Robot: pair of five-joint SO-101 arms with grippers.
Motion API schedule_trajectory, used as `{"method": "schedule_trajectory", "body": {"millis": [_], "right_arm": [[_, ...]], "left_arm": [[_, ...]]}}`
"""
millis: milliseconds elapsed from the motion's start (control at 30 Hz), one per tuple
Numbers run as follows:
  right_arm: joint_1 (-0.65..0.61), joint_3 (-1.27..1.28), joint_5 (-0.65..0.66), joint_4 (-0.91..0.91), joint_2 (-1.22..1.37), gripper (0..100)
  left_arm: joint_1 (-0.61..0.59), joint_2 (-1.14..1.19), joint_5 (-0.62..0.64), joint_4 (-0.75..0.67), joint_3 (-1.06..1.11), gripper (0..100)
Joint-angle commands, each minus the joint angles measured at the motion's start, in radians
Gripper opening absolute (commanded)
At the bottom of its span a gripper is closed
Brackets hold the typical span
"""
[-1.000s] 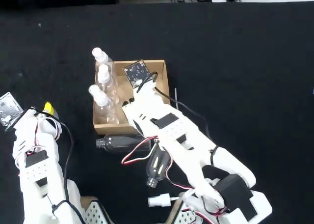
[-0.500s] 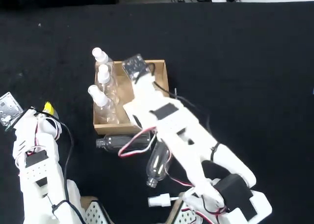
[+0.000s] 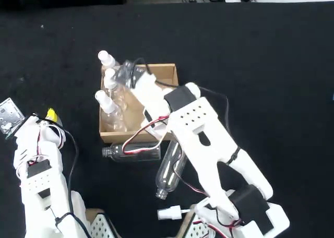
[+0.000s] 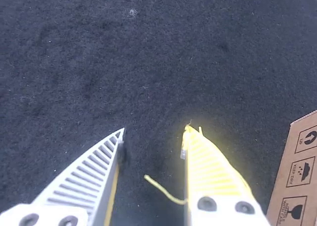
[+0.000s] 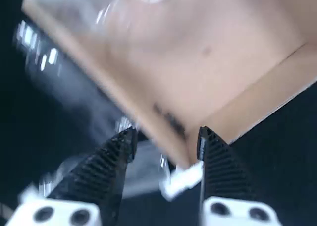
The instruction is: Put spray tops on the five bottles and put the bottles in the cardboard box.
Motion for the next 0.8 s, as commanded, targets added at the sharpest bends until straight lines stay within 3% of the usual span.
{"method": "schedule_trajectory", "body": {"millis": [0,300,567,767], "right_arm": [[0.017,-0.077,0.184,0.192,-0.071,18.1],[0.017,-0.042,0.388,0.324,-0.203,18.1],[0.078,0.205,0.534,0.305,-0.476,18.3],[0.14,0.326,0.885,0.345,-0.516,18.3]], "left_arm": [[-0.004,-0.02,-0.002,-0.021,-0.015,16],[-0.004,-0.02,-0.002,-0.021,-0.015,16],[-0.004,-0.02,-0.002,-0.021,-0.015,16],[-0.004,-0.02,-0.002,-0.021,-0.015,16]]}}
